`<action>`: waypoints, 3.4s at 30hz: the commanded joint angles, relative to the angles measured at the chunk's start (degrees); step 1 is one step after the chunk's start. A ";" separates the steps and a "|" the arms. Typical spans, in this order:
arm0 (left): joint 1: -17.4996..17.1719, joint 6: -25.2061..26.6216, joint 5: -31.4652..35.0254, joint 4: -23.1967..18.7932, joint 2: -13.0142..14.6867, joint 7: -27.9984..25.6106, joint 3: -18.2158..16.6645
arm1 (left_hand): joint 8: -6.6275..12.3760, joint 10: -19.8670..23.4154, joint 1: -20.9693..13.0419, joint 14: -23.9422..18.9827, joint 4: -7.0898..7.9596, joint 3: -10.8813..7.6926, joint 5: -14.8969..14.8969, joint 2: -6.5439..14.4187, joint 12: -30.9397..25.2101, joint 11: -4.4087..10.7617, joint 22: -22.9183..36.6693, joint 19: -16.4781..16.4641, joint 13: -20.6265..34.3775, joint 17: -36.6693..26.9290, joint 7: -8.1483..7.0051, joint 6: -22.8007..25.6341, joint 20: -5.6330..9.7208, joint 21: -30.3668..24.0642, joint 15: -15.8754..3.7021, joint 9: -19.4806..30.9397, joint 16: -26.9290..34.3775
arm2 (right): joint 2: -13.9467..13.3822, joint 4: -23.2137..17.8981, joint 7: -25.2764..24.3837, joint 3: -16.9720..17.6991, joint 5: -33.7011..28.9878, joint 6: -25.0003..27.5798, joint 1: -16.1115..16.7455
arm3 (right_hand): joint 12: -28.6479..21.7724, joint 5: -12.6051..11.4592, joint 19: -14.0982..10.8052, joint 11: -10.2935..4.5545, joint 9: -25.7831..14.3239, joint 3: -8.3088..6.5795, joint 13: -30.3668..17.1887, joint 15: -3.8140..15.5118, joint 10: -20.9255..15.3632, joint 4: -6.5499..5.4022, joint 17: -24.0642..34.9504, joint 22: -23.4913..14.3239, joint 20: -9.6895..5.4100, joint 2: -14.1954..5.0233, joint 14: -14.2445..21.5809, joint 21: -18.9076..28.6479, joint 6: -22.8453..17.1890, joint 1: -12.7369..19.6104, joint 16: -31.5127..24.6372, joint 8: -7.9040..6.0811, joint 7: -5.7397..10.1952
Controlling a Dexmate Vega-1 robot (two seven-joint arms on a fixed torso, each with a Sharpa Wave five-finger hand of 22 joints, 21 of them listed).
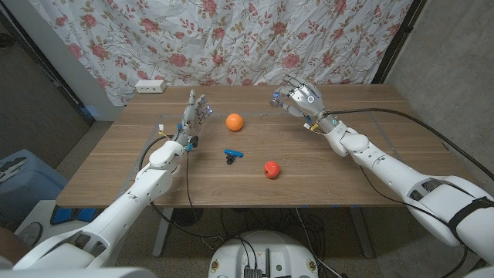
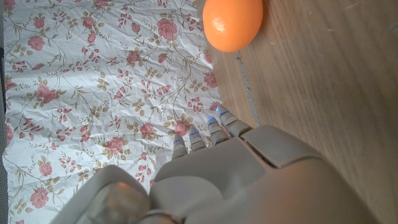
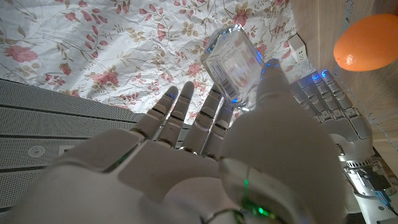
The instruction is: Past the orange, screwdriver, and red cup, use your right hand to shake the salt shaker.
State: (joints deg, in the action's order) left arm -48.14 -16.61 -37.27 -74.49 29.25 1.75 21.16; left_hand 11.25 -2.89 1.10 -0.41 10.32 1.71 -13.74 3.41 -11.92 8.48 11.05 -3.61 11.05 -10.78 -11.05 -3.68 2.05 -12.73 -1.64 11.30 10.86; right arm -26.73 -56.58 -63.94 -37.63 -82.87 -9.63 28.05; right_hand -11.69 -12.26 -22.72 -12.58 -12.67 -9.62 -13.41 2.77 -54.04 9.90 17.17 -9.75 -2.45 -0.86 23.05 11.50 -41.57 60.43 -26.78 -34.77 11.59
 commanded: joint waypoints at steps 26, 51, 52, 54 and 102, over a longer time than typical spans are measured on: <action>0.00 0.00 0.00 -0.01 0.01 0.01 0.01 | 0.24 -0.01 0.02 0.02 0.36 0.11 -0.42 5.79 -0.23 0.40 0.27 -0.19 0.21 -0.34 -0.41 0.10 1.35 -0.26 -6.08 0.35 0.28 | 4.65 -0.99 -0.06 6.83 -2.02 1.41 1.98 | -0.99 1.25 -0.26 -0.17 -0.50 -1.04 -0.90 8.53 -0.75 -0.24 1.15 -0.20 -1.02 -2.80 0.84 -0.12 -2.87 5.55 -1.49 -1.05 1.19; 0.00 0.02 0.00 -0.03 0.02 0.00 0.01 | 0.23 -0.05 0.01 0.00 0.36 0.10 -0.43 5.79 -0.21 0.42 0.27 -0.23 0.21 -0.34 -0.46 0.06 1.36 -0.27 -6.01 0.35 0.29 | 4.58 0.22 -0.06 7.82 -2.46 2.58 0.99 | -0.65 1.80 -0.01 -0.13 -0.80 -1.28 -1.10 8.45 0.21 -0.48 1.83 -0.26 -1.19 -3.22 0.23 -0.11 -3.66 6.69 -1.95 -1.60 1.21; 0.00 0.02 0.00 -0.03 0.02 0.00 0.01 | 0.25 -0.06 0.01 -0.01 0.36 0.10 -0.43 5.79 -0.21 0.41 0.27 -0.23 0.21 -0.34 -0.38 0.11 1.39 -0.27 -5.98 0.35 0.29 | 4.52 0.20 -0.06 7.76 -2.51 2.61 0.97 | -0.65 1.81 -0.02 -0.13 -0.81 -1.28 -1.12 8.44 0.25 -0.50 1.86 -0.26 -1.19 -3.24 0.21 -0.11 -3.71 6.71 -1.98 -1.64 1.21; 0.00 0.00 0.00 -0.01 0.01 0.00 0.01 | 0.27 -0.04 0.01 0.01 0.36 0.10 -0.43 5.79 -0.22 0.43 0.27 -0.20 0.21 -0.34 -0.40 0.15 1.35 -0.26 -5.98 0.35 0.29 | 4.32 0.06 -0.06 7.58 -2.60 2.77 0.98 | -0.62 1.83 0.00 -0.13 -0.83 -1.30 -1.12 8.46 0.32 -0.52 1.89 -0.26 -1.21 -3.29 0.18 -0.11 -3.79 6.77 -2.00 -1.68 1.21; 0.00 -0.01 0.00 0.01 0.01 0.02 0.01 | 0.25 -0.05 0.02 -0.04 0.36 0.10 -0.43 5.79 -0.21 0.47 0.27 -0.23 0.21 -0.34 -0.41 0.11 1.38 -0.27 -6.02 0.35 0.31 | -2.87 -3.11 -0.06 -4.87 -3.39 2.86 0.74 | -0.45 1.68 -0.73 -0.14 -0.12 -1.22 -1.45 8.32 1.51 -0.54 2.10 -0.31 -0.72 -3.05 0.16 0.20 -4.40 8.00 -2.63 -1.40 1.18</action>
State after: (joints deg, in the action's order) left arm -48.15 -16.61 -37.27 -74.50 29.27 1.76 21.17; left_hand 11.25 -2.89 1.10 -0.41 10.32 1.71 -13.74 3.41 -11.92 8.49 11.05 -3.61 11.05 -10.78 -11.05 -3.68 2.05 -12.73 -1.64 11.30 10.87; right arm -28.87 -57.95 -64.00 -42.71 -86.12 -5.33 26.61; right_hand -12.31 -10.28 -22.91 -12.65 -12.66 -10.61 -14.85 2.56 -52.93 9.40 19.02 -9.74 -2.66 0.21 23.24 11.49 -43.03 63.45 -29.26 -36.27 10.97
